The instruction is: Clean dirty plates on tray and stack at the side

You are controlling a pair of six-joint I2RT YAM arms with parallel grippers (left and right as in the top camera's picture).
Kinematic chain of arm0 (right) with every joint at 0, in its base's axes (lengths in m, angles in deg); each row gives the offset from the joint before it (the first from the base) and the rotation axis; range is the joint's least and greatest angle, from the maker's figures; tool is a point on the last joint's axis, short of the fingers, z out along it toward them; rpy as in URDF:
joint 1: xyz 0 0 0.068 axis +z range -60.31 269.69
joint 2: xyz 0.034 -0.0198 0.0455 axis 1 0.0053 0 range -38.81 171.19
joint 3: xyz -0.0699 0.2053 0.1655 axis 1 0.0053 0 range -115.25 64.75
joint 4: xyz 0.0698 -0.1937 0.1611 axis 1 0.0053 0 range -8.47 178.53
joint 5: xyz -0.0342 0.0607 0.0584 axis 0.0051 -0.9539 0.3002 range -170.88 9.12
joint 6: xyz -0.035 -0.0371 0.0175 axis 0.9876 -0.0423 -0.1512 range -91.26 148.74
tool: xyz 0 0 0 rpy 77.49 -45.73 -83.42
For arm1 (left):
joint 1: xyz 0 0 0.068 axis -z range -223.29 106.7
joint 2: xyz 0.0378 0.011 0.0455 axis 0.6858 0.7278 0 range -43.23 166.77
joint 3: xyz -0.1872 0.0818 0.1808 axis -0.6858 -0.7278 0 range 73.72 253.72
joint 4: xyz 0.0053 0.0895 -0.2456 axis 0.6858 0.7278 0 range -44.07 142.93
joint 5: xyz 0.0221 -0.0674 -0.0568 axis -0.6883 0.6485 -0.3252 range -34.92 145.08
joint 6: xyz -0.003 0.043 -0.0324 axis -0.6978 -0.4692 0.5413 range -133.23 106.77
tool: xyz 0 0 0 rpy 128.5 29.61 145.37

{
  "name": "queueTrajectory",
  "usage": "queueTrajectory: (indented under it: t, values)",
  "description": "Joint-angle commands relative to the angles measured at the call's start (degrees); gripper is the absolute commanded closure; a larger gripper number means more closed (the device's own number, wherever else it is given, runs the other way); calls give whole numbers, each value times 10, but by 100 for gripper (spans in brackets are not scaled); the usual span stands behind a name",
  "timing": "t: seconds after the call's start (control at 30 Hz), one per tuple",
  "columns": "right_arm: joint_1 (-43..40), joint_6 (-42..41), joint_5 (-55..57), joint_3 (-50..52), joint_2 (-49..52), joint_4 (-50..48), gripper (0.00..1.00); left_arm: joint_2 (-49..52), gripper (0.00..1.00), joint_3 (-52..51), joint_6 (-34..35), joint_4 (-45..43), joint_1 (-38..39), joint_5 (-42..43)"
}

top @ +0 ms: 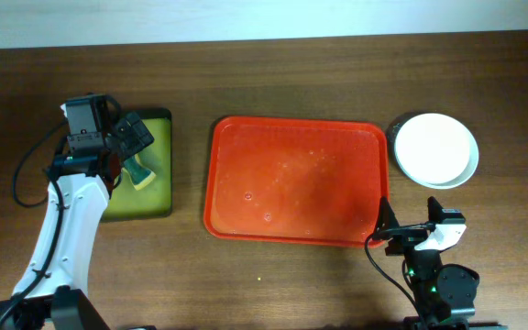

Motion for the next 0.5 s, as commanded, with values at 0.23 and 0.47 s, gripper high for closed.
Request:
queueTrajectory:
  t: [0.23, 0.47]
  values:
    - [6, -1, 7, 4, -6, 2, 1, -2, 1, 7, -3, -1, -1, 2]
    - [6, -1, 7, 4, -6, 2, 1, -2, 1, 7, -3, 6, -1, 1]
